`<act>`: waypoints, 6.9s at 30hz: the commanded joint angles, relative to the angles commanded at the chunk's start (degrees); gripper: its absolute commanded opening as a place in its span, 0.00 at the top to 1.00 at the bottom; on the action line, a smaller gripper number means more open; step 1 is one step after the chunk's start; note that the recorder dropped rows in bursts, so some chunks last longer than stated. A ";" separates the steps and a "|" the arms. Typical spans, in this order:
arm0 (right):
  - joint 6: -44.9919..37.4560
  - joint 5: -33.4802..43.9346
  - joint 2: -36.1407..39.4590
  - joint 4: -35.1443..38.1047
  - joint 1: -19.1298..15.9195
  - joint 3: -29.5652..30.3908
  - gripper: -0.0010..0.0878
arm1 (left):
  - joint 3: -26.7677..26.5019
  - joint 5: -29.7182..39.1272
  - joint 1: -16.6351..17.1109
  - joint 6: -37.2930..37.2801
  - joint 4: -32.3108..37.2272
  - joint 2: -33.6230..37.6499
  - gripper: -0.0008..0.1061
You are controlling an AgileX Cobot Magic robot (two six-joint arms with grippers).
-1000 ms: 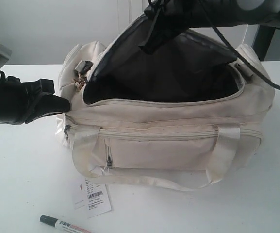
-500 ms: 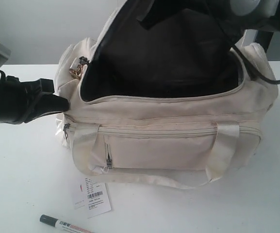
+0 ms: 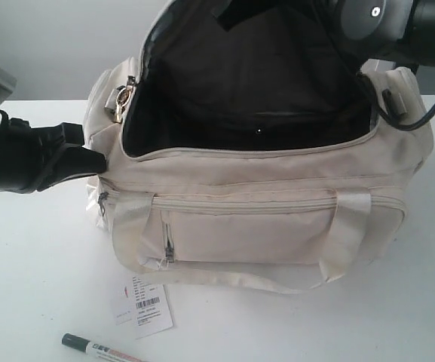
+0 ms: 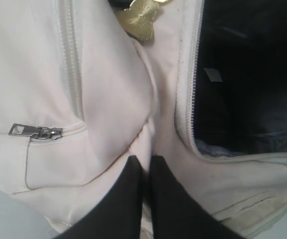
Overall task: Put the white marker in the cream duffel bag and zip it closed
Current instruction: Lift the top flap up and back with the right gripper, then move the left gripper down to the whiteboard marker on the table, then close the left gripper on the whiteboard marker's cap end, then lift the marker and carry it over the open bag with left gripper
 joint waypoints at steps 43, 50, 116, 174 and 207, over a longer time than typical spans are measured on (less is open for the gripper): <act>0.00 0.22 0.00 0.00 0.00 0.00 0.99 | 0.00 3.34 0.06 -7.96 32.84 -22.55 0.73; 0.00 0.22 0.00 0.00 0.00 0.00 0.99 | 0.00 17.97 -0.04 0.64 32.04 -25.07 0.99; 0.42 0.19 0.00 0.00 0.00 0.00 0.99 | -3.33 15.27 -36.64 12.82 67.64 5.61 0.52; 0.43 0.34 0.00 0.00 0.00 0.00 0.99 | -3.33 4.57 -36.64 6.32 71.93 12.12 0.99; 0.43 0.43 0.00 0.00 0.00 0.00 0.99 | -3.33 -30.37 -36.64 -9.62 42.34 -10.68 0.99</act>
